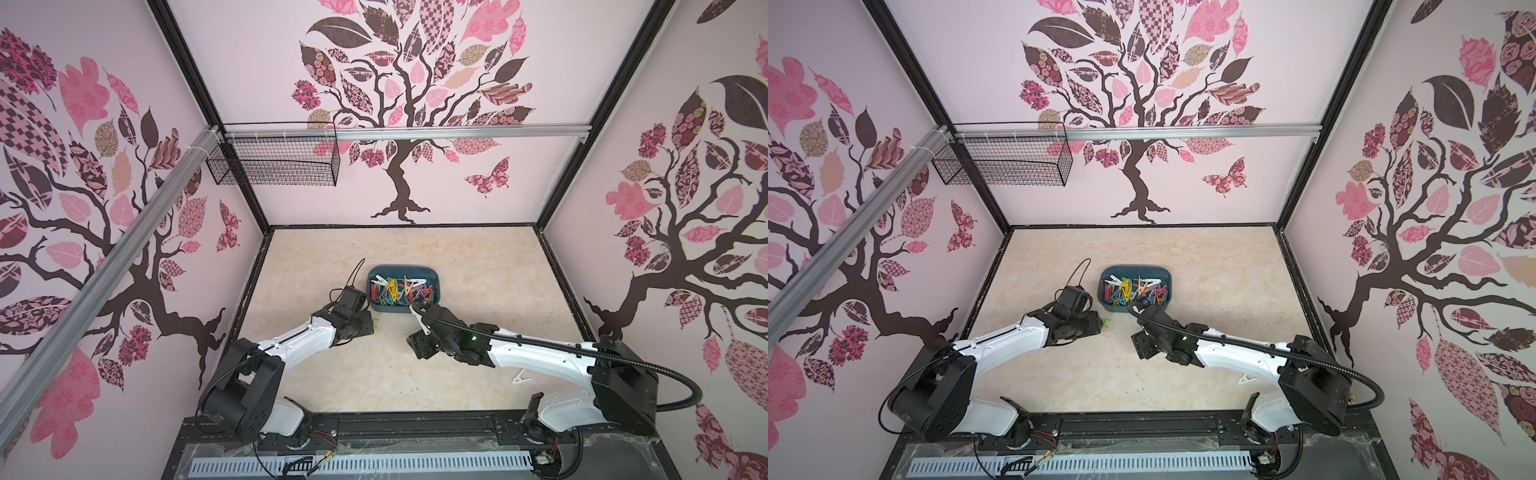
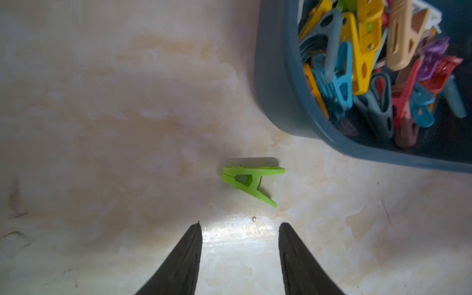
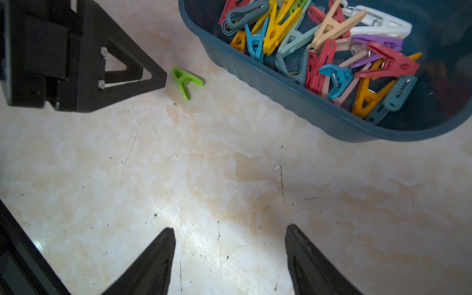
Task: Put the clothespins into the storage box
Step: Pick up the clothespin from the center of the board.
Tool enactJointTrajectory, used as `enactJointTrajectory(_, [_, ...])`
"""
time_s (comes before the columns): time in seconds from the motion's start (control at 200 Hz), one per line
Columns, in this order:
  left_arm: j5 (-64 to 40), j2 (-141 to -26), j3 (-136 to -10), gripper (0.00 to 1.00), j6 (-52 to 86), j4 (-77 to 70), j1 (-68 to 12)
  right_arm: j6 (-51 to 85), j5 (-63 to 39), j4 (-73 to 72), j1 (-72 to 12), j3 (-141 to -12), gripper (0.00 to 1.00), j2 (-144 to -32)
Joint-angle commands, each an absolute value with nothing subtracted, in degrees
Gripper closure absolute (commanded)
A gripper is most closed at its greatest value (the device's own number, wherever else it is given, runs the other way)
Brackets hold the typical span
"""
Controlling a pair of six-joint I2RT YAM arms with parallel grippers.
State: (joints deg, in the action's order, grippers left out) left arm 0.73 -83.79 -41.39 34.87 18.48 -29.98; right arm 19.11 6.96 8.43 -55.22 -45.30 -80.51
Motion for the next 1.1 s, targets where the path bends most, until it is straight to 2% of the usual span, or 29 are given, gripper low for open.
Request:
enactJointTrajectory(0.0, [4.3,-85.8,-44.8,0.48,32.5,19.2,-30.9,20.1,7.9,8.5,-55.5,-45.2,0.28,-79.0])
enactJointTrajectory(0.275, [4.7,-87.4,-45.7,0.48,32.9,17.7,-31.3,20.5,7.4,7.6,-55.5,-44.9,0.28,-79.6])
enactJointTrajectory(0.54, [5.3,-93.9,-48.3,0.5,32.1,17.0,-32.4,20.3,7.8,7.1,-55.5,-44.8,0.28,-80.8])
enactJointTrajectory(0.78, [7.3,-93.3,-47.7,0.61,31.0,21.6,-32.4,20.6,7.2,6.2,-55.5,-45.0,0.29,-81.1])
enactJointTrajectory(1.095, [6.9,-90.7,-45.7,0.82,29.4,23.1,-32.4,19.1,4.8,5.6,-55.5,-46.7,0.28,-83.0])
